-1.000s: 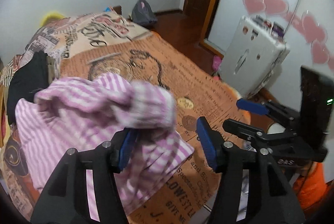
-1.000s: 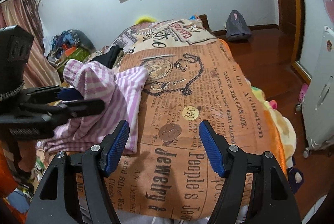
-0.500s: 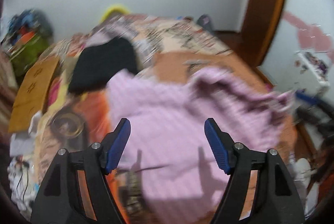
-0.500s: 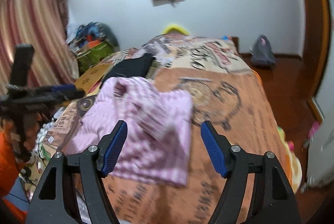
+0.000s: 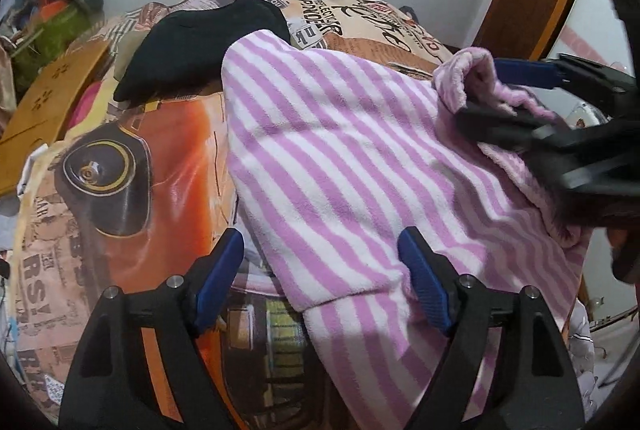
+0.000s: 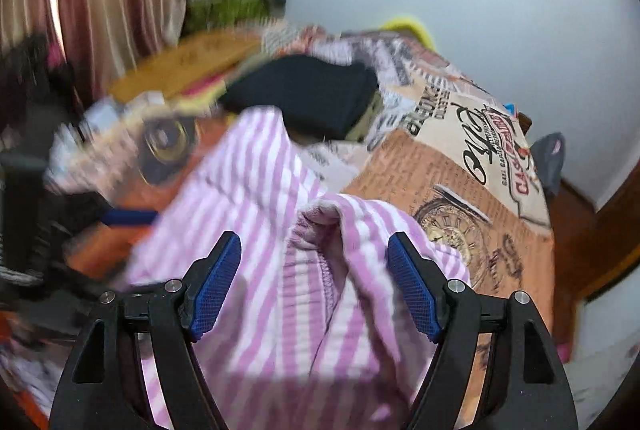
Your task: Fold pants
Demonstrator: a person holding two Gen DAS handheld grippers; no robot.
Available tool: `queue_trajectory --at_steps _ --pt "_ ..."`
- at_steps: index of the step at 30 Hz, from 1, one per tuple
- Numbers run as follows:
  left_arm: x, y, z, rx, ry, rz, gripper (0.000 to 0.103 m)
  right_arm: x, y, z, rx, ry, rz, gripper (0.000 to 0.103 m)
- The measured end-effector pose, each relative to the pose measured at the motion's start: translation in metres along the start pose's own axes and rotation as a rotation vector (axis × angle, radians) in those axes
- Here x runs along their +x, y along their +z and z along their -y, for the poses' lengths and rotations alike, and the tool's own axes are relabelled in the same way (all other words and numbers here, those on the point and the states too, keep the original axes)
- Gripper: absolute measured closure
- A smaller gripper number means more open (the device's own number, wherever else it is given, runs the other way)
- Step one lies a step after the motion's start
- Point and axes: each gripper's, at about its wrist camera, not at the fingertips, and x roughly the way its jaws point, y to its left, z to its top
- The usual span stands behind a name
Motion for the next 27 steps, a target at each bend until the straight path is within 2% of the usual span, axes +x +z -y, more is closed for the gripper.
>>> queue_trajectory --at_steps 4,7,13,17,21,27 --pt "0.0 -0.001 -0.003 -0.009 -0.021 0.003 0.02 0.014 -0.008 -0.002 -0.115 -0.105 -0.056 0.032" --pt "0.001 -0.001 -0.002 -0.004 -0.017 0.008 0.018 0.009 -0.014 0.019 -0.114 -0.13 -0.073 0.032" --pt "0.003 0.0 -0.004 -0.01 -0.01 0.007 0.015 -0.004 -0.032 0.09 -0.009 -0.261 -0.123 0.032" --pt "0.0 0.001 0.0 0.007 0.018 0.002 0.015 -0.027 -0.051 0.121 0.086 -0.321 -0.104 0.032" --pt "-0.01 0.003 0.006 0.037 0.059 -0.008 0.016 -0.064 -0.07 0.118 0.141 -0.294 -0.044 0.03" --pt "-0.034 -0.005 0.005 0.062 0.102 -0.014 0.016 -0.111 -0.102 0.081 0.188 -0.199 0.049 0.03"
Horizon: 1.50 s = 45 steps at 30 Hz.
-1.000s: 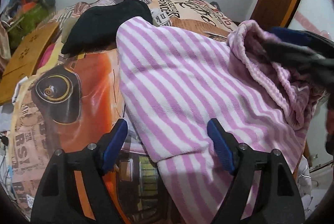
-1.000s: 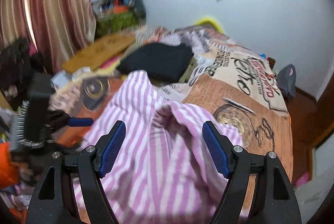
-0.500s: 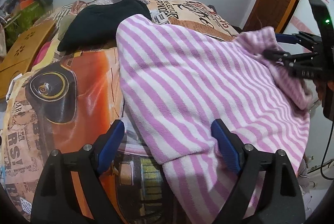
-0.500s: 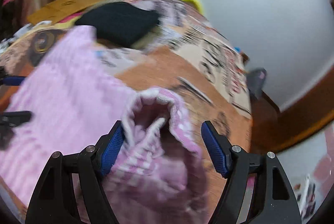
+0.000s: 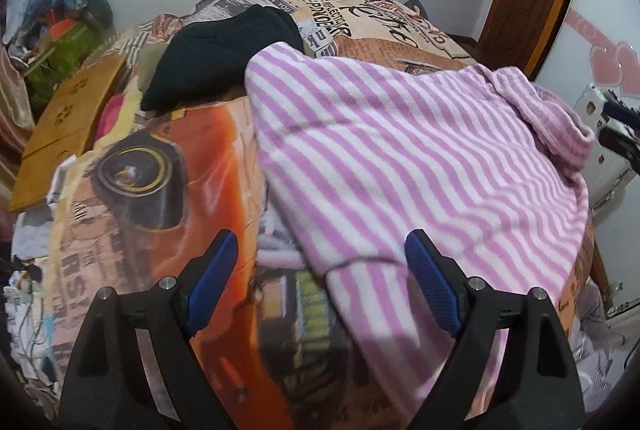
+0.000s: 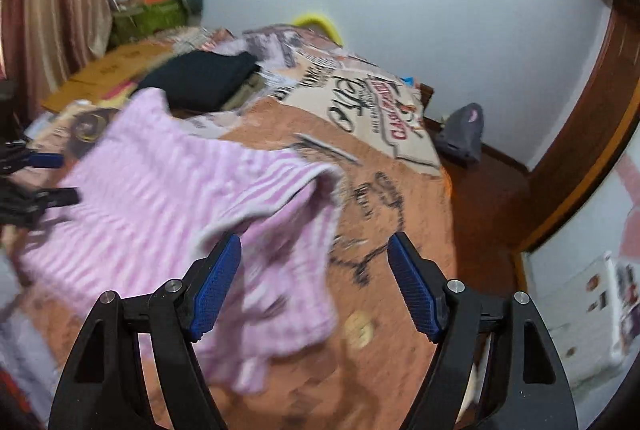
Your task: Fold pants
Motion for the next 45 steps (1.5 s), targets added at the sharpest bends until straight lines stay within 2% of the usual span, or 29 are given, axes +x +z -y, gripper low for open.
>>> queue_trajectory --at_steps 7,10,14,16,20,22,28,35,38,42,45 --pt "-0.012 -0.029 0.011 0.053 0.03 -0.055 0.017 -0.011 -0.043 -0.029 0.174 0.21 -0.01 0.03" --pt "-0.017 -0.032 0.024 0.085 0.029 -0.047 0.019 0.002 -0.057 -0.044 0.225 0.282 -0.045 0.03" --pt "-0.015 -0.029 0.042 0.117 0.033 -0.052 0.019 0.03 -0.063 -0.042 0.332 0.381 -0.081 0.03" --pt "-0.012 -0.027 0.05 0.128 0.041 -0.057 0.019 0.042 -0.064 -0.042 0.344 0.38 -0.089 0.03" --pt "-0.011 -0.022 0.063 0.119 0.002 -0.072 0.021 0.056 -0.06 -0.036 0.291 0.338 -0.08 0.03" --pt "-0.011 -0.018 0.078 0.14 -0.028 -0.073 0.025 0.065 -0.056 -0.028 0.267 0.321 -0.081 0.03" --pt "-0.003 -0.007 0.12 0.198 -0.059 -0.05 0.024 0.094 -0.045 0.009 0.231 0.274 -0.113 0.03" --pt "0.011 0.012 0.134 0.17 -0.083 -0.045 0.025 0.125 -0.025 0.024 0.18 0.253 -0.123 0.03" --pt "0.007 0.024 0.125 0.148 -0.09 -0.033 0.025 0.136 -0.018 0.028 0.177 0.234 -0.125 0.03" --pt "-0.005 0.046 0.09 0.116 -0.014 0.031 0.025 0.124 -0.018 0.032 0.179 0.212 -0.115 0.03" --pt "-0.002 0.067 0.049 0.078 0.054 0.057 0.025 0.102 -0.022 0.035 0.191 0.205 -0.092 0.03"
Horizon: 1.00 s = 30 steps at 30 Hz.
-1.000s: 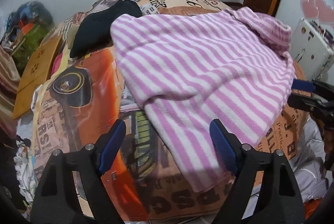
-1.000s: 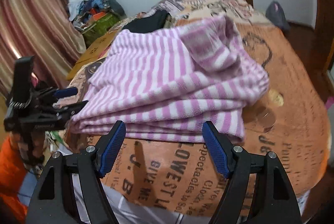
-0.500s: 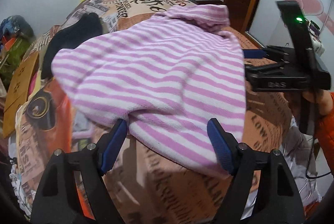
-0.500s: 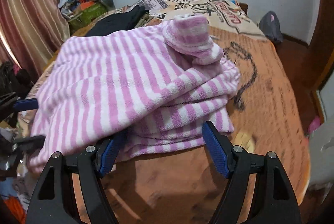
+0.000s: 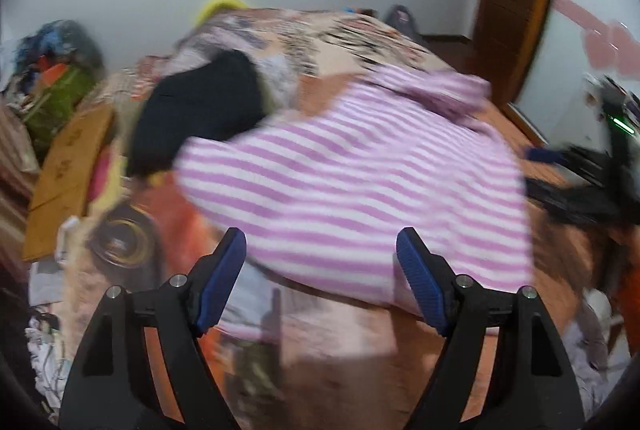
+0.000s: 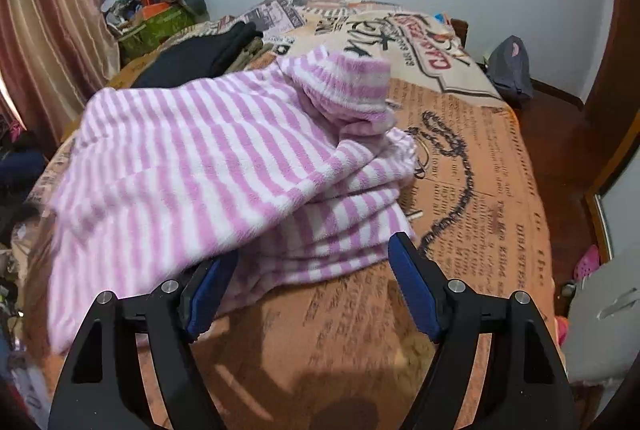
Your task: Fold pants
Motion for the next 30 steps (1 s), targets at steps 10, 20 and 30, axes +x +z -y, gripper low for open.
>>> queue_trajectory --at_steps 10,20,30 --pt "0.081 0.015 -0.084 -0.061 -0.067 -0.122 0.019 -0.064 -0.003 -0.048 0.027 0.053 0.12 0.028" --pt "0.094 0.012 -0.089 -0.053 -0.249 -0.116 0.06 -0.002 -0.015 -0.11 0.016 0.12 -0.034 0.027" --pt "0.064 -0.004 -0.063 0.025 -0.147 -0.116 0.079 0.005 -0.018 -0.101 -0.191 0.11 -0.097 0.028"
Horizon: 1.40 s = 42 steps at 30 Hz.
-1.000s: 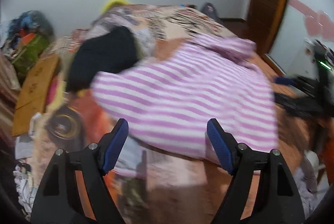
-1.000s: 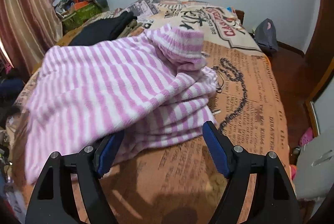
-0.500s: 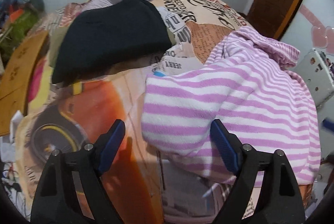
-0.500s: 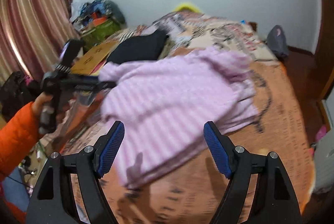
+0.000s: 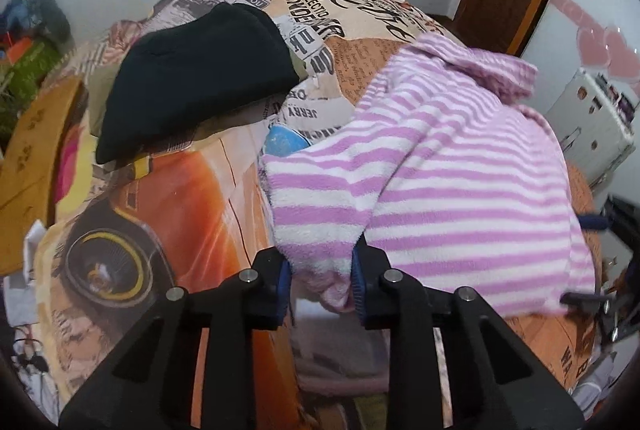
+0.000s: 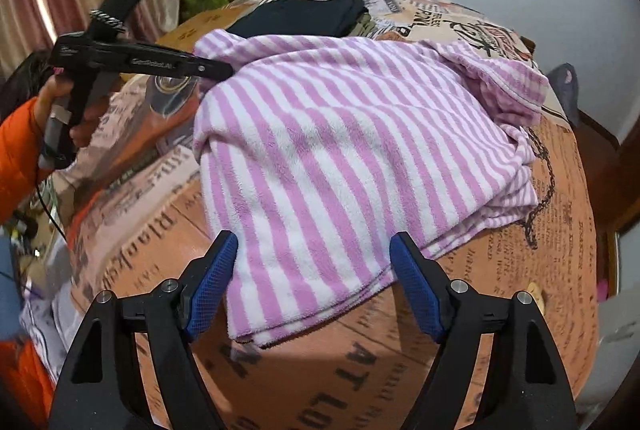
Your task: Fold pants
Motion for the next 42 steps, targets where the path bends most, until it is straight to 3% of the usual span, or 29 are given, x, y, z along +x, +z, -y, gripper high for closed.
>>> queue_trajectory --at_steps 5,9,16,17,19,21,23,26,27,29,31,36,42 --pt "-0.021 -0.024 0.033 0.032 0.027 -0.007 0.081 -0.002 -0.004 0.026 -0.02 -0.017 -0.027 0.03" --pt "-0.034 -0.041 0.06 0.041 0.006 -0.01 0.082 -0.009 -0.014 0.058 0.006 -0.076 -0.039 0.03" --pt "-0.048 -0.051 0.083 0.062 0.061 0.032 0.082 -0.027 -0.031 0.092 0.135 -0.127 -0.003 0.031" --pt "-0.049 -0.051 0.082 0.058 0.065 0.034 0.079 -0.032 -0.034 0.092 0.151 -0.124 0.012 0.031" --pt "-0.048 -0.05 0.075 0.033 0.083 0.027 0.051 -0.039 -0.039 0.092 0.188 -0.104 0.049 0.031" --pt "-0.05 -0.049 0.066 0.007 0.103 0.051 0.041 -0.042 -0.042 0.093 0.24 -0.075 0.062 0.031" --pt "-0.048 -0.046 0.059 -0.004 0.079 0.058 0.04 -0.038 -0.043 0.093 0.298 -0.034 0.084 0.033" --pt "-0.04 -0.041 0.055 -0.01 0.055 0.055 0.04 -0.028 -0.045 0.091 0.344 0.005 0.09 0.051" --pt "-0.037 -0.039 0.055 -0.007 0.052 0.054 0.042 -0.027 -0.047 0.089 0.355 0.023 0.09 0.058" --pt "-0.032 -0.035 0.054 -0.006 0.037 0.051 0.055 -0.022 -0.047 0.085 0.373 0.046 0.096 0.061" --pt "-0.027 -0.033 0.053 -0.018 -0.014 0.039 0.077 -0.024 -0.048 0.082 0.37 0.042 0.112 0.066" --pt "-0.026 -0.033 0.052 -0.039 -0.049 0.045 0.085 -0.027 -0.046 0.076 0.315 -0.002 0.133 0.087" --pt "-0.035 -0.035 0.038 -0.078 -0.074 0.056 0.089 -0.027 -0.04 0.069 0.22 -0.081 0.135 0.091"
